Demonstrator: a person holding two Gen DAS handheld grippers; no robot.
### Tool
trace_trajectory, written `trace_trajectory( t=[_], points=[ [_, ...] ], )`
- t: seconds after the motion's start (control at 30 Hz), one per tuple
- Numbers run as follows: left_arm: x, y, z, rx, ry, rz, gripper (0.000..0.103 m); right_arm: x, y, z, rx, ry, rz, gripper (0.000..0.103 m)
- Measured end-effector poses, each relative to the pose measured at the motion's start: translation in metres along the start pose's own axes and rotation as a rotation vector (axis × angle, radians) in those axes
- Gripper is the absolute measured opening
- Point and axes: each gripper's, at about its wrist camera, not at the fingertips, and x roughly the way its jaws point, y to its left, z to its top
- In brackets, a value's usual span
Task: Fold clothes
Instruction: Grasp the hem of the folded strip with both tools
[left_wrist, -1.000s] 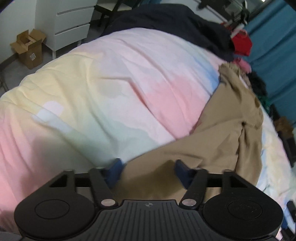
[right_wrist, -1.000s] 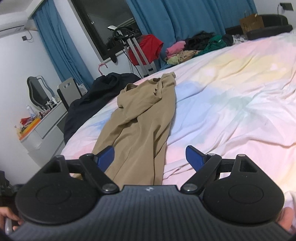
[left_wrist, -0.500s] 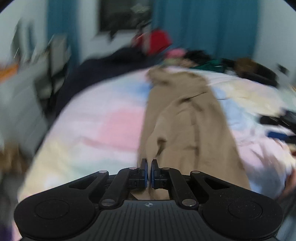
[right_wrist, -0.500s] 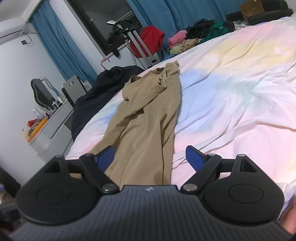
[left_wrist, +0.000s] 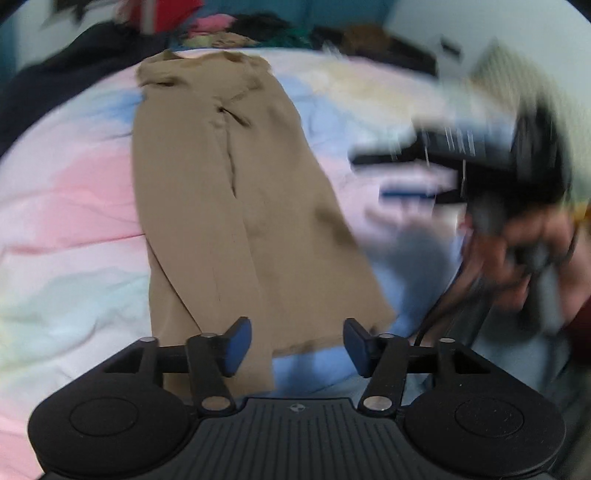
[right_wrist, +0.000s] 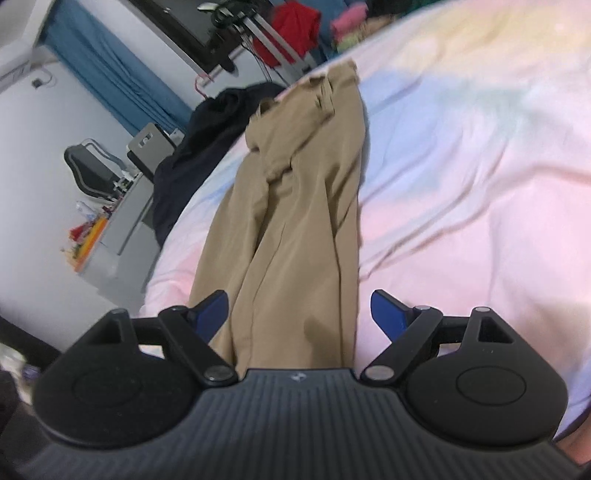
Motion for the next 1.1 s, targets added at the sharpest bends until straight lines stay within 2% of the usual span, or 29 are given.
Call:
trace_trajectory(
  t=[0.1, 0.17, 0.2, 0.23, 0.3, 0.43, 0.47, 0.53, 0.63, 0.73, 0.87, 1.0, 1.03, 1.1],
  points=[
    [-0.011, 0.045, 0.007, -0.23, -0.065, -0.068, 0.072, 0.006, -0.01, -0.003, 0.081, 0.039, 0.034, 0.086],
    [-0.005, 0.073, 0.011, -0.356, -0.083, -0.043, 0.075, 0.01, -0.017, -0.007, 0.132, 0.074, 0.044, 0.086],
    [0.001, 0.087, 0.011, -0.422, -0.08, -0.021, 0.075, 0.013, -0.021, -0.009, 0.151, 0.093, 0.044, 0.086],
    [0.008, 0.099, 0.01, -0.486, -0.069, -0.015, 0.075, 0.016, -0.024, -0.01, 0.17, 0.112, 0.044, 0.081],
    [0.022, 0.114, 0.012, -0.567, -0.037, -0.038, 0.074, 0.021, -0.03, -0.015, 0.206, 0.149, 0.036, 0.08],
    [0.037, 0.104, 0.025, -0.464, -0.007, 0.011, 0.08, 0.027, -0.037, -0.021, 0.262, 0.201, 0.053, 0.08],
    [0.04, 0.1, 0.026, -0.43, 0.0, 0.037, 0.08, 0.029, -0.036, -0.023, 0.262, 0.216, 0.056, 0.079],
    [0.043, 0.083, 0.027, -0.34, 0.011, 0.11, 0.08, 0.032, -0.035, -0.026, 0.261, 0.244, 0.061, 0.068],
    [0.048, 0.06, 0.026, -0.214, 0.005, 0.218, 0.078, 0.035, -0.035, -0.031, 0.27, 0.279, 0.06, 0.067],
    [0.041, 0.065, 0.02, -0.252, -0.021, 0.276, 0.075, 0.033, -0.033, -0.035, 0.267, 0.293, 0.057, 0.067],
    [0.039, 0.082, 0.023, -0.37, -0.044, 0.274, 0.074, 0.031, -0.029, -0.041, 0.263, 0.31, 0.056, 0.067],
    [0.059, 0.087, 0.021, -0.404, 0.046, 0.148, 0.086, 0.027, -0.024, -0.05, 0.262, 0.326, 0.061, 0.067],
    [0.061, 0.086, 0.023, -0.382, 0.067, 0.113, 0.087, 0.025, -0.022, -0.055, 0.265, 0.328, 0.066, 0.067],
    [0.061, 0.082, 0.024, -0.351, 0.074, 0.096, 0.083, 0.019, -0.016, -0.064, 0.254, 0.321, 0.065, 0.066]
  ],
)
